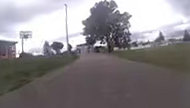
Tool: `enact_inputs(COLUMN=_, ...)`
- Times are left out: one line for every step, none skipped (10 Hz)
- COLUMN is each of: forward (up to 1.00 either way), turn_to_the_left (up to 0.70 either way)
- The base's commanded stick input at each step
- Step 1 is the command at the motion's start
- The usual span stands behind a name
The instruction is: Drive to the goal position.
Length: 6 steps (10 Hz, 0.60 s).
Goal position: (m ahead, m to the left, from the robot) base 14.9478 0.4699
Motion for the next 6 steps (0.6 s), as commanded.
enact_inputs(forward=1.0, turn_to_the_left=0.0)
enact_inputs(forward=1.0, turn_to_the_left=0.0)
enact_inputs(forward=1.0, turn_to_the_left=0.0)
enact_inputs(forward=1.0, turn_to_the_left=0.0)
enact_inputs(forward=1.0, turn_to_the_left=0.0)
enact_inputs(forward=1.0, turn_to_the_left=0.0)
